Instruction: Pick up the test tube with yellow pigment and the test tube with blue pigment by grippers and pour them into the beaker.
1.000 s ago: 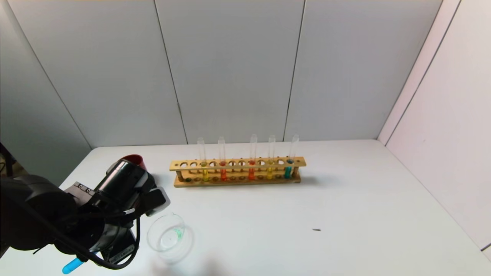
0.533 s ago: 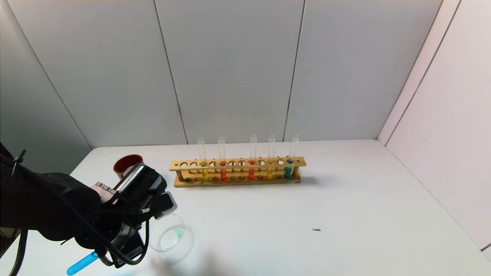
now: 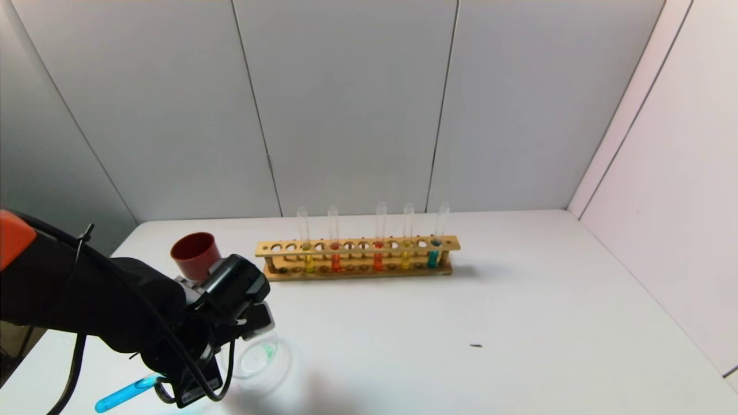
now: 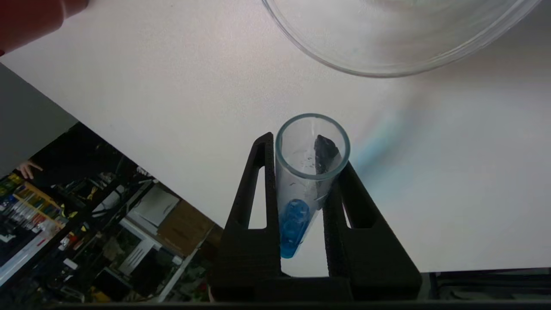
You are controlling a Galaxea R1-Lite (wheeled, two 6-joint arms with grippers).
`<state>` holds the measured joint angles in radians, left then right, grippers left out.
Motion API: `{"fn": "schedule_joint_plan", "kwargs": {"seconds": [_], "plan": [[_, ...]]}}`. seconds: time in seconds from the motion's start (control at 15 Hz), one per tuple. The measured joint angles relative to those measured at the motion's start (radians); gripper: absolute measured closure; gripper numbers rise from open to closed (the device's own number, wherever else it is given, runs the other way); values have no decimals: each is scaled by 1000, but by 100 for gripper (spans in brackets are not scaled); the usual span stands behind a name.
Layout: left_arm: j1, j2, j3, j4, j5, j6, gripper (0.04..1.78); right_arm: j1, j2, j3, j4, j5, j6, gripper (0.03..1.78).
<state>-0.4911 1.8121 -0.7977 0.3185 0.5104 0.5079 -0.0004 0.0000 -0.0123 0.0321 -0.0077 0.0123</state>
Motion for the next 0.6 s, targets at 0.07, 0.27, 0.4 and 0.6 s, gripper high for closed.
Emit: {"fn": "schedule_joint_plan", "kwargs": {"seconds": [0.07, 0.27, 0.4, 0.6], "plan": [[-6, 5, -18, 33, 0, 0, 149, 0, 0, 0, 0, 0, 0, 11], [-17, 27, -81, 120, 4, -1, 149, 0, 0, 0, 0, 0, 0, 11], [-27, 47, -105, 128, 33, 2, 149, 0, 0, 0, 0, 0, 0, 11], [-34, 69, -132, 175, 62, 6, 149, 0, 0, 0, 0, 0, 0, 11]]}}
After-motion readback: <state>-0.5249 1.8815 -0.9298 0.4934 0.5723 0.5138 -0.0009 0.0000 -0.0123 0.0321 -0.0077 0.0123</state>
